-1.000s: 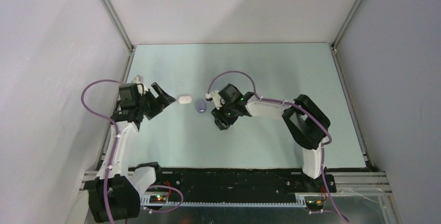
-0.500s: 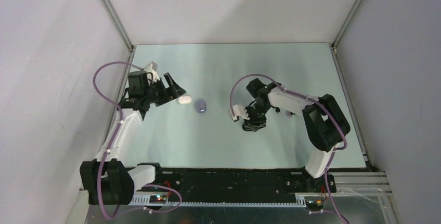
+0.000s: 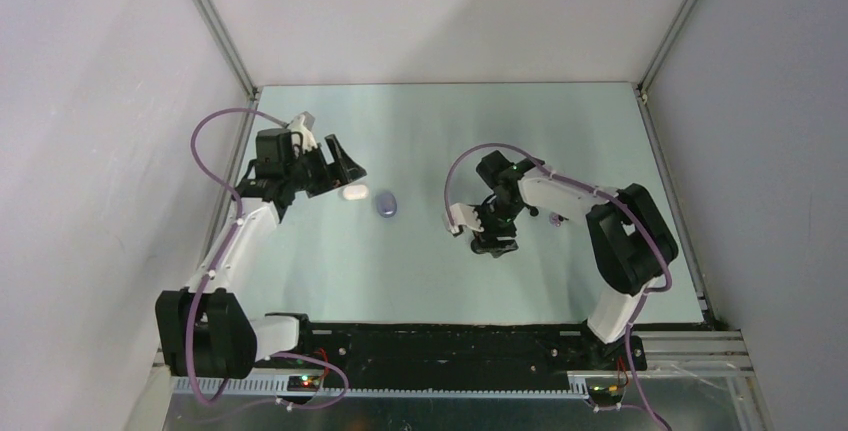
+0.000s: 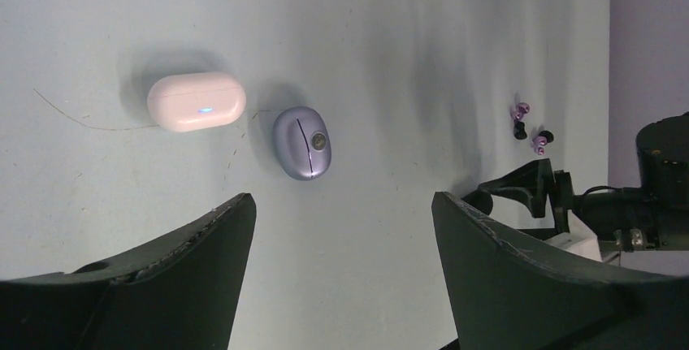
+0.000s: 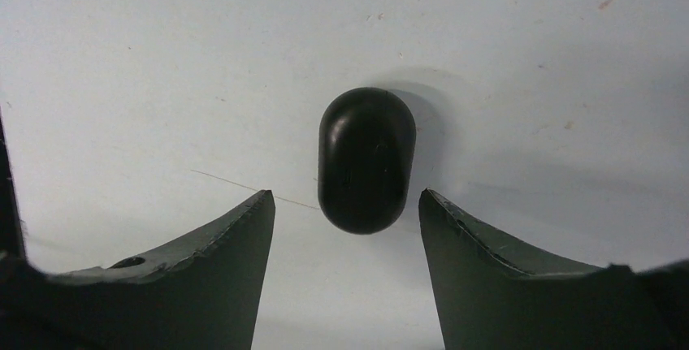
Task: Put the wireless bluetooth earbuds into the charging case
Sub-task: Pick up the charging case at the center of the board.
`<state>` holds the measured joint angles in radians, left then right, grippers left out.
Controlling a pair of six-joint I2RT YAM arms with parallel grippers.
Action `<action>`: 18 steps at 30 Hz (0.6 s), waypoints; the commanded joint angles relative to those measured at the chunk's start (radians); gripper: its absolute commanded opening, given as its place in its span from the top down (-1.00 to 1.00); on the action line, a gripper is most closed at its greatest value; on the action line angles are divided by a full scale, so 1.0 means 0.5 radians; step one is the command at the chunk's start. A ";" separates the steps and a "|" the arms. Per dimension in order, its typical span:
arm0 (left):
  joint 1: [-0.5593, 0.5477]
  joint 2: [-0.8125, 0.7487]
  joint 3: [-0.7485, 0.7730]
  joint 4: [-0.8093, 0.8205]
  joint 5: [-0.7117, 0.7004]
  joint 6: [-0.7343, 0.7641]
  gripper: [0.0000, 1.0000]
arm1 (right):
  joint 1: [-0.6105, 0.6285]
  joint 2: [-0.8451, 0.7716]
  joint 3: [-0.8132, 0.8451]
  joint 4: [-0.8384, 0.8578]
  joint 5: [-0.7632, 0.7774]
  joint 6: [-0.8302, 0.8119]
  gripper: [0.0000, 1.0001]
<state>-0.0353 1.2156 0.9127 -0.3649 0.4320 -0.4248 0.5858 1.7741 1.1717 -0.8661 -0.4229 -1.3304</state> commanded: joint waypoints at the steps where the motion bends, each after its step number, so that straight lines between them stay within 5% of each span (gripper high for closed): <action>1: -0.029 -0.013 0.077 0.049 0.034 0.067 -0.71 | -0.013 -0.194 -0.028 0.064 -0.059 0.318 -0.41; 18: -0.095 -0.011 0.150 -0.013 0.044 0.165 -0.68 | 0.035 -0.207 -0.217 0.497 0.033 0.622 -0.42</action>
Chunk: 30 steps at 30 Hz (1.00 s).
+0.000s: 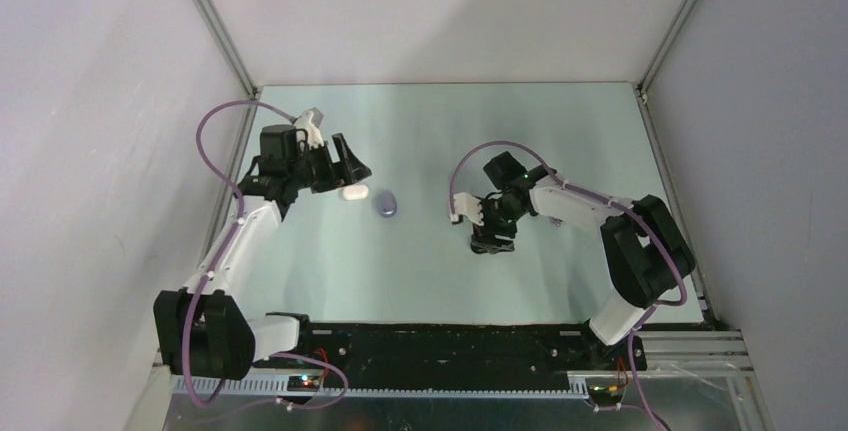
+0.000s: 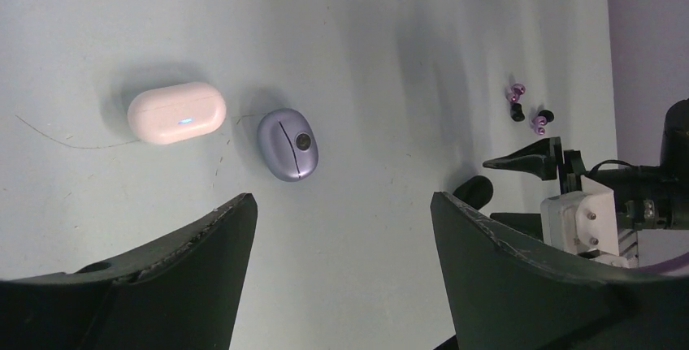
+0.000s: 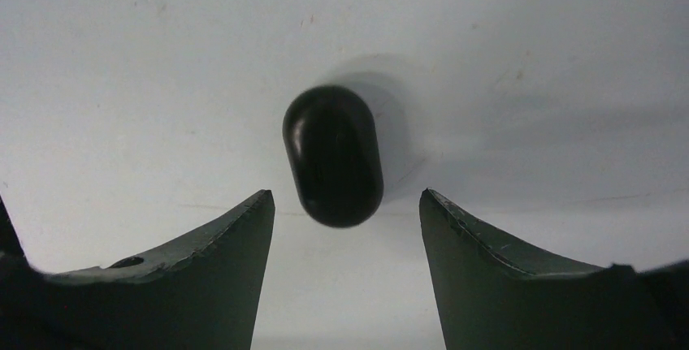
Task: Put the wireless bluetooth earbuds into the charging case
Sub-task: Pick up the charging case at the center of the board.
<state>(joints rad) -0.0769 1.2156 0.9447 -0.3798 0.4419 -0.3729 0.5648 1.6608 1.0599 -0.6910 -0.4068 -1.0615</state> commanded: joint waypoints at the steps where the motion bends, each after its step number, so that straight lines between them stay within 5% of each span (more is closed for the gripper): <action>1: -0.012 -0.013 0.089 0.012 0.016 0.066 -0.68 | 0.114 0.026 0.008 0.161 0.005 0.094 -0.43; 9: -0.012 -0.047 0.080 -0.003 0.001 0.064 -0.69 | 0.266 0.094 0.014 0.264 0.135 0.375 -0.40; 20: -0.013 -0.050 0.062 0.028 0.009 0.031 -0.68 | 0.309 0.266 0.086 0.153 0.276 0.284 -0.11; 22: -0.012 -0.048 0.066 0.026 0.012 0.035 -0.68 | 0.317 0.277 0.091 0.153 0.269 0.265 -0.01; 28: -0.012 -0.041 0.060 0.045 0.031 0.047 -0.68 | 0.291 0.285 0.227 0.040 0.216 0.219 0.69; 30: -0.014 -0.027 0.068 0.064 0.049 0.051 -0.68 | 0.240 0.265 0.453 -0.062 0.080 0.299 0.76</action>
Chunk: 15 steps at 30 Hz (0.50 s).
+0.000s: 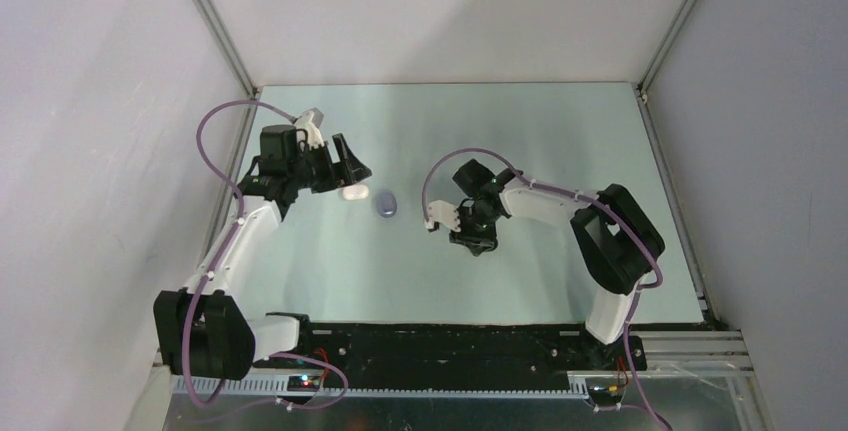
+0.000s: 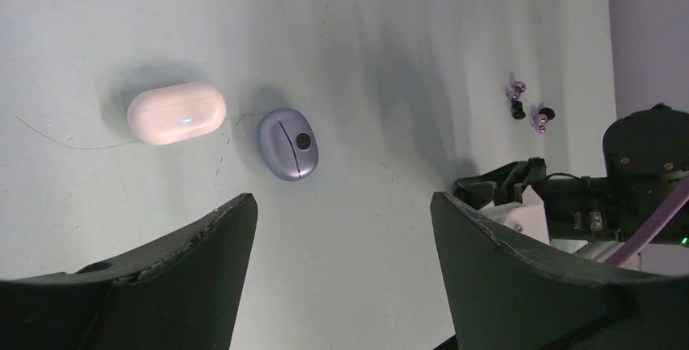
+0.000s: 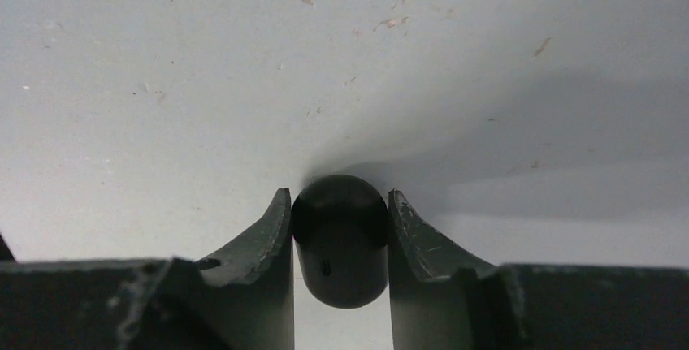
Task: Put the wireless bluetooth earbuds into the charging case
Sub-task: Pick up the charging case at the center of the board.
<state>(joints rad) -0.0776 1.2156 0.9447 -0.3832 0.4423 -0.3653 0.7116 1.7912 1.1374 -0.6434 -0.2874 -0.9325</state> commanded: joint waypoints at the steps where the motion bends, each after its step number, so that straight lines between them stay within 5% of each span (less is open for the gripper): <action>1: -0.013 -0.020 0.071 0.099 0.062 0.036 -0.68 | -0.111 -0.030 0.360 -0.217 -0.346 0.070 0.77; 4: -0.011 -0.028 0.074 0.218 0.094 0.011 -0.68 | -0.298 -0.155 0.656 -0.108 -0.809 0.434 0.84; 7: -0.017 -0.085 0.071 0.432 0.086 -0.023 -0.68 | -0.406 -0.254 0.735 0.370 -0.994 1.320 1.00; 11: -0.154 -0.232 0.067 0.713 -0.014 0.149 -0.67 | -0.487 -0.359 0.689 1.164 -0.728 2.363 1.00; 15: -0.467 -0.327 0.151 0.859 -0.256 0.590 -0.65 | -0.460 -0.370 0.764 1.604 -0.334 2.873 1.00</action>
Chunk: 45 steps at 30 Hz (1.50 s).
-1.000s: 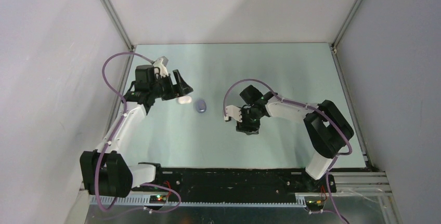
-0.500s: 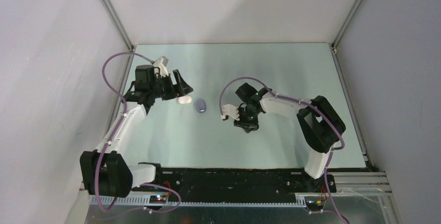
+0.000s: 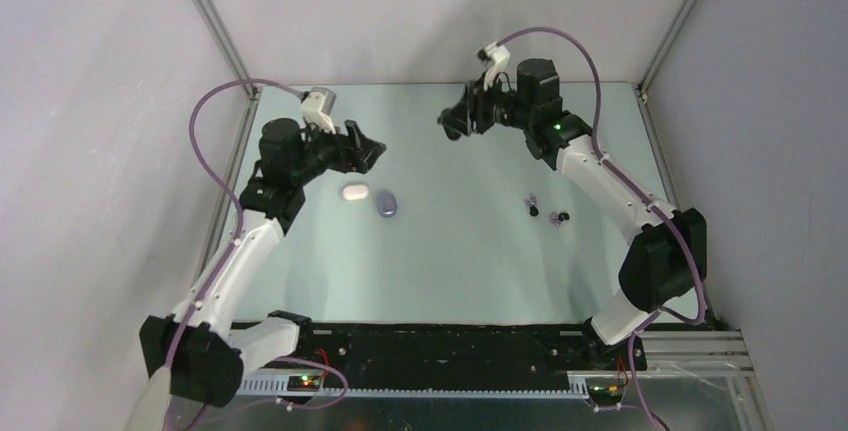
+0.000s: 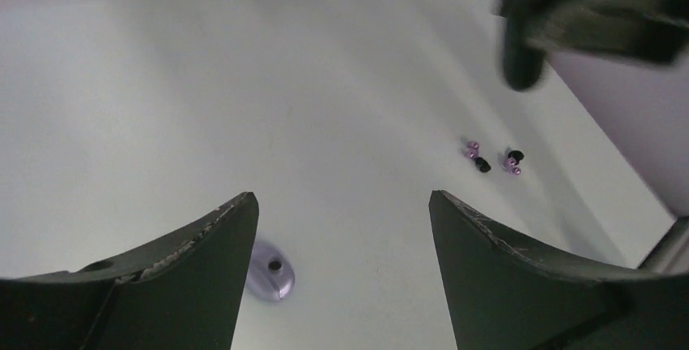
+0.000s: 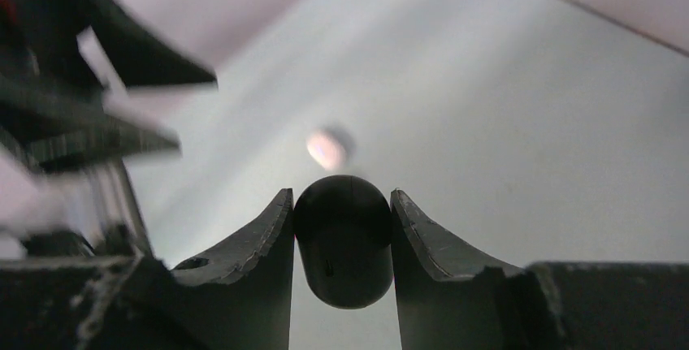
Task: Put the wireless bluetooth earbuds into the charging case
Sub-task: Pick up the charging case at the center of the board.
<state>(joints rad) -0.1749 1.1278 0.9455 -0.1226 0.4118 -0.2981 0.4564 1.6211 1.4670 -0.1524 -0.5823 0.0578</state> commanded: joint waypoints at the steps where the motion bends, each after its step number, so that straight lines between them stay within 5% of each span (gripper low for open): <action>1: -0.325 -0.150 0.168 0.347 -0.298 0.523 -0.65 | 0.058 -0.024 0.133 0.666 0.325 0.937 1.00; 5: -0.630 -0.119 0.228 0.462 -0.666 0.937 -0.64 | 0.092 -0.017 0.199 0.800 0.449 1.166 1.00; 11: -0.815 0.010 0.287 0.706 -0.979 1.033 -0.54 | 0.109 -0.031 0.139 0.970 0.453 1.304 1.00; 29: -0.843 0.302 0.547 0.913 -0.641 0.778 -0.23 | 0.133 0.033 0.139 1.178 0.404 1.339 0.99; 38: -0.847 0.387 0.621 0.904 -0.718 0.795 -0.20 | 0.151 0.053 0.151 1.227 0.343 1.333 0.92; 45: -0.844 0.403 0.609 0.939 -0.715 0.996 0.41 | 0.161 0.056 0.149 1.222 0.315 1.320 0.87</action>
<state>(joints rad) -0.5941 1.3273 1.2163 0.2863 0.0666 0.1230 0.5285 1.6501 1.5204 0.4034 -0.4011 0.7254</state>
